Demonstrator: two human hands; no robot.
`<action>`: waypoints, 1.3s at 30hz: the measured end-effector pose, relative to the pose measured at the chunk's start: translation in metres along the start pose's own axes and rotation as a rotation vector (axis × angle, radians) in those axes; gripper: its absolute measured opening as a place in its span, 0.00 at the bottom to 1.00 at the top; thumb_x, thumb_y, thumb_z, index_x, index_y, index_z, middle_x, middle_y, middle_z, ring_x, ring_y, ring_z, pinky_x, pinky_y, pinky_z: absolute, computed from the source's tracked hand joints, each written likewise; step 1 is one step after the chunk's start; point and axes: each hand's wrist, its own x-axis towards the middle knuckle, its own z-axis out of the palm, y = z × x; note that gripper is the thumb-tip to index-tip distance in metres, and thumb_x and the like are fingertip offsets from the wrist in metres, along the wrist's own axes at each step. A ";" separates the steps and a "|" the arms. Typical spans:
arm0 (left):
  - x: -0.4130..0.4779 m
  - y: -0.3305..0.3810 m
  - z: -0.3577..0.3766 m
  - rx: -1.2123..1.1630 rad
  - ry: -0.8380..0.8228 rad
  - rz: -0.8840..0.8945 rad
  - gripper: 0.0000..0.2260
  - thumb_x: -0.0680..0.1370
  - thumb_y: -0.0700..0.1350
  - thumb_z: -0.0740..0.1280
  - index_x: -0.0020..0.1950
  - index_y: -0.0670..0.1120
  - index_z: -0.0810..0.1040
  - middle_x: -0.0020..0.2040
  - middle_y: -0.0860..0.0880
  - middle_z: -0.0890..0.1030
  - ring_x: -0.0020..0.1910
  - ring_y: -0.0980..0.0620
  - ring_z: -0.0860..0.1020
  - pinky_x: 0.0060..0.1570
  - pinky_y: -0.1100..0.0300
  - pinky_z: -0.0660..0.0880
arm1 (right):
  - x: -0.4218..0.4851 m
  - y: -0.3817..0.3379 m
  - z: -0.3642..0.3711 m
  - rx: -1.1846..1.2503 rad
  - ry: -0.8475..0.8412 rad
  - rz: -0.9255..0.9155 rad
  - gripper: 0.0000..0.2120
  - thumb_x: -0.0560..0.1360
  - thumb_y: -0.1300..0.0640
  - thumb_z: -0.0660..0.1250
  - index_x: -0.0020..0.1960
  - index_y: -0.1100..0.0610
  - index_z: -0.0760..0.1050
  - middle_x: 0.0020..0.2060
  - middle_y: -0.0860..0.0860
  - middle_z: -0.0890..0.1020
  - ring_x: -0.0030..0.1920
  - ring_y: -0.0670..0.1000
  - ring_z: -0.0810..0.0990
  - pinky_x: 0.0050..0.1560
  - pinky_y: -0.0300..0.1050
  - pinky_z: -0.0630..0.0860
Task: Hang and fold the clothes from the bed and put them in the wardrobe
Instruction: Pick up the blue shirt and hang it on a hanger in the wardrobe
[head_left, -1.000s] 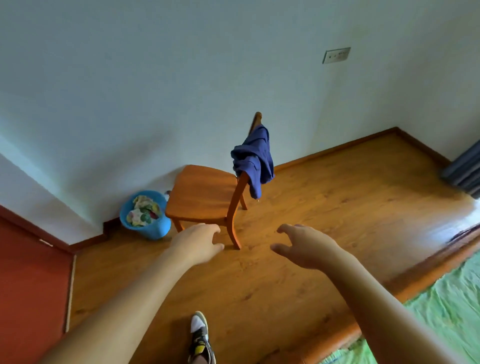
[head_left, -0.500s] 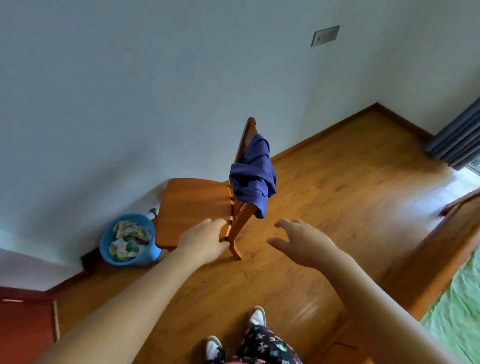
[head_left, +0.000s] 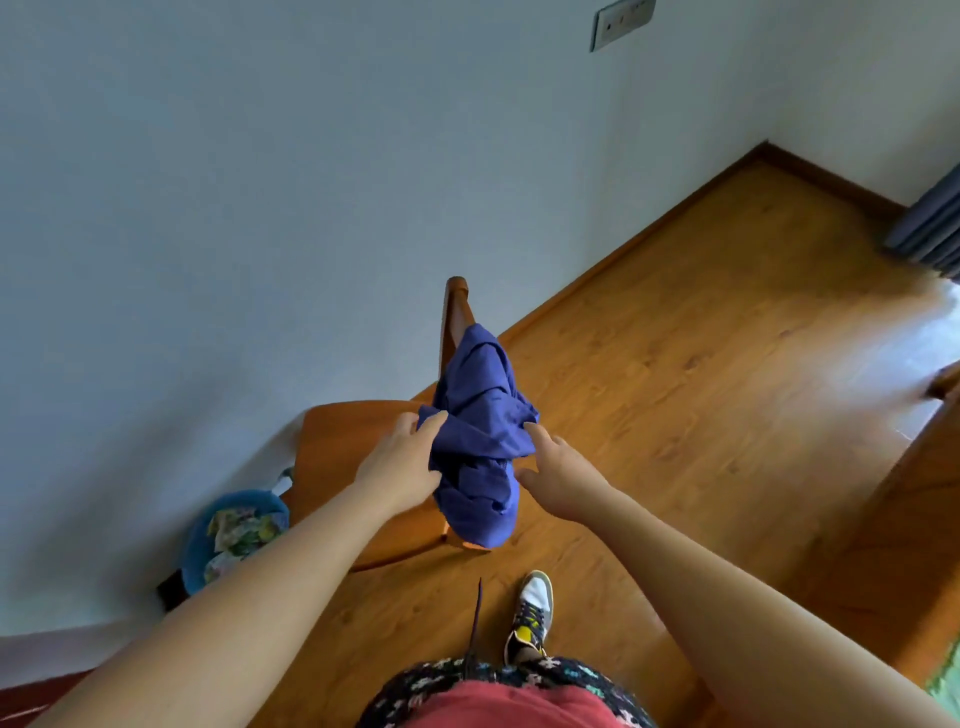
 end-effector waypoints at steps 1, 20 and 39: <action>0.009 0.001 0.001 -0.004 -0.026 0.000 0.36 0.78 0.44 0.66 0.82 0.56 0.52 0.78 0.45 0.57 0.73 0.41 0.65 0.64 0.46 0.74 | 0.008 0.001 0.002 0.069 -0.010 0.017 0.28 0.80 0.57 0.62 0.77 0.58 0.57 0.62 0.61 0.77 0.59 0.64 0.77 0.55 0.57 0.75; 0.065 0.004 -0.006 -0.394 -0.214 0.116 0.08 0.80 0.45 0.61 0.41 0.49 0.70 0.36 0.49 0.75 0.35 0.53 0.72 0.36 0.57 0.67 | 0.042 -0.029 0.044 0.603 0.248 0.320 0.09 0.82 0.59 0.57 0.48 0.54 0.75 0.46 0.58 0.83 0.41 0.55 0.78 0.42 0.50 0.75; 0.004 0.111 -0.128 -1.436 -0.904 0.428 0.14 0.83 0.39 0.57 0.61 0.50 0.78 0.44 0.45 0.82 0.39 0.49 0.81 0.40 0.56 0.80 | -0.049 -0.081 0.108 0.356 0.838 0.376 0.04 0.78 0.51 0.64 0.50 0.47 0.68 0.44 0.44 0.79 0.42 0.48 0.78 0.42 0.46 0.76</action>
